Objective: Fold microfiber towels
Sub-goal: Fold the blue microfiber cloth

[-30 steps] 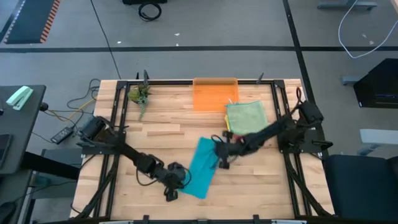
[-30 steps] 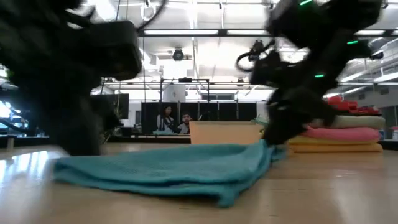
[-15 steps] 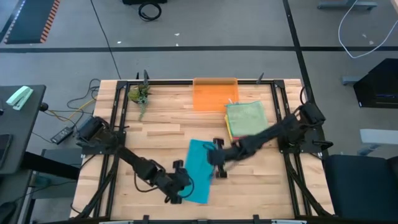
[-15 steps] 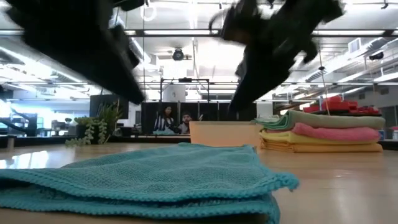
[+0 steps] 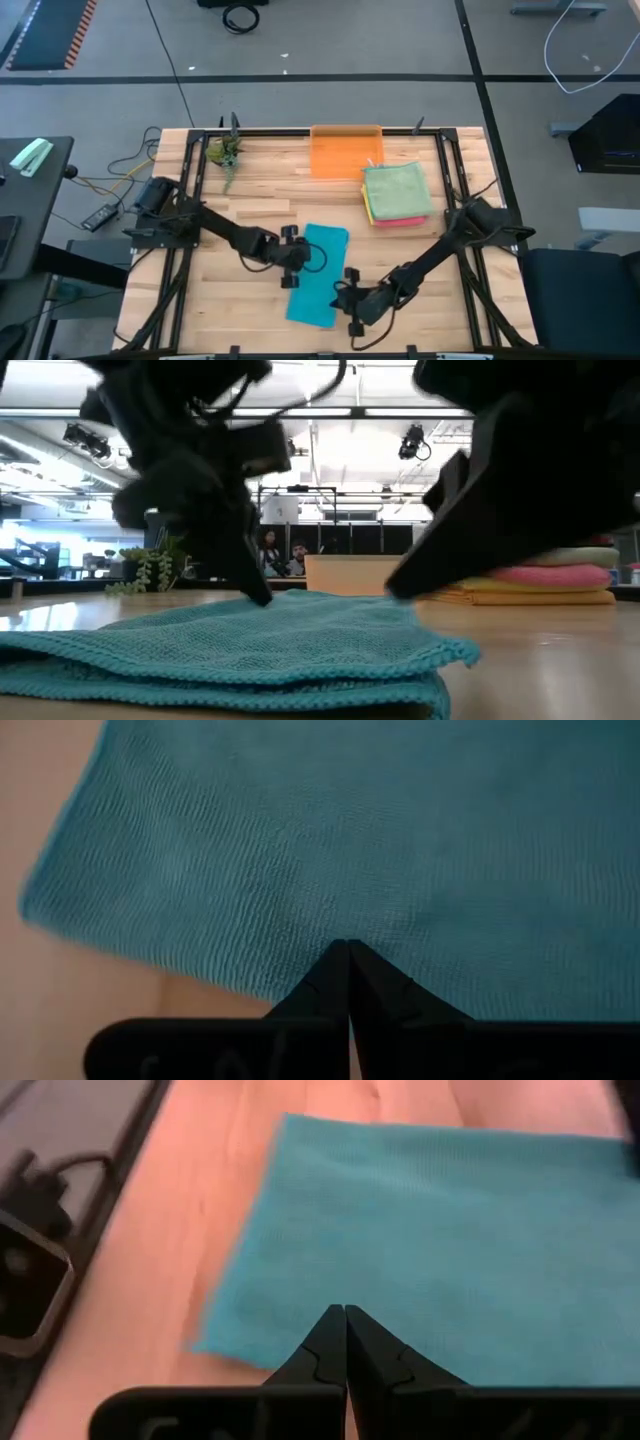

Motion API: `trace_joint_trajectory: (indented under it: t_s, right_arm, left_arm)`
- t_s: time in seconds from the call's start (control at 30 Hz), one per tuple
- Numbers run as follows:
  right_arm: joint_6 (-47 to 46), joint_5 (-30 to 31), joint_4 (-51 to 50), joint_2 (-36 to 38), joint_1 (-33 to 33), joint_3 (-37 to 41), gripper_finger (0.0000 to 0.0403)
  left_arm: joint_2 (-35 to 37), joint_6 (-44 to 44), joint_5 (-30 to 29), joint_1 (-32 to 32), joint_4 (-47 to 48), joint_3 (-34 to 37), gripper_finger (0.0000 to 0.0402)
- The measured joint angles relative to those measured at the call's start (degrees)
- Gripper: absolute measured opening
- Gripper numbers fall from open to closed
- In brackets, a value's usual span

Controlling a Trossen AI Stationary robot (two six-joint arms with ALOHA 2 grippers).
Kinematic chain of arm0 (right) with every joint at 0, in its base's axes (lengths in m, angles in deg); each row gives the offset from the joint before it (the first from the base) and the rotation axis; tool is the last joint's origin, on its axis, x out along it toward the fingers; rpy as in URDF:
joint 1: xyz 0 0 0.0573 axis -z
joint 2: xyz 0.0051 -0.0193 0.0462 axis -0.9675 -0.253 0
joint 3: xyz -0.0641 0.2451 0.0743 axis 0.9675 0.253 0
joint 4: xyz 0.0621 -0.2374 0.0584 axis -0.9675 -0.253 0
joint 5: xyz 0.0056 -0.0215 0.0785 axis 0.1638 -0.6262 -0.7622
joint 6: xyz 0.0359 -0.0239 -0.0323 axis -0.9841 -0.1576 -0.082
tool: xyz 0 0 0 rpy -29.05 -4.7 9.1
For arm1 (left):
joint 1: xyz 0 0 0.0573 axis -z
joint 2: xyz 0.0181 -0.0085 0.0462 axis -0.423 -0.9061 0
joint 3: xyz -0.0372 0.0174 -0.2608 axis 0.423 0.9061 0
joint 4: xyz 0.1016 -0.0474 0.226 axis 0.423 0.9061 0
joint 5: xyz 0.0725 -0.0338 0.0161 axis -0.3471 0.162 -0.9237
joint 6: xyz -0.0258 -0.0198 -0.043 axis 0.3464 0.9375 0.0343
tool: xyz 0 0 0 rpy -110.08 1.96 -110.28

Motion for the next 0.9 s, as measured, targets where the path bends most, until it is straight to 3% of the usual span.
trace_joint_trajectory:
  t_s: [0.27,0.57,0.8,0.9]
  right_arm:
    - [-0.1,-4.5,-2.8,-3.1,0.0,-3.0,0.0005]
    - [1.1,-2.2,-22.5,4.4,0.2,-2.9,0.0005]
    - [4.2,-1.3,-23.7,10.4,-0.2,-2.9,0.0005]
    - [6.2,-1.6,-23.0,10.3,-1.3,-3.0,0.0005]
  left_arm:
    - [0.3,6.8,-0.7,-1.4,-1.1,2.9,0.0008]
    - [2.0,15.9,-0.8,2.6,1.9,3.0,0.0021]
    - [4.8,14.3,-7.4,5.8,1.3,1.7,0.0006]
    - [6.0,7.5,-7.8,7.7,-1.8,1.8,0.002]
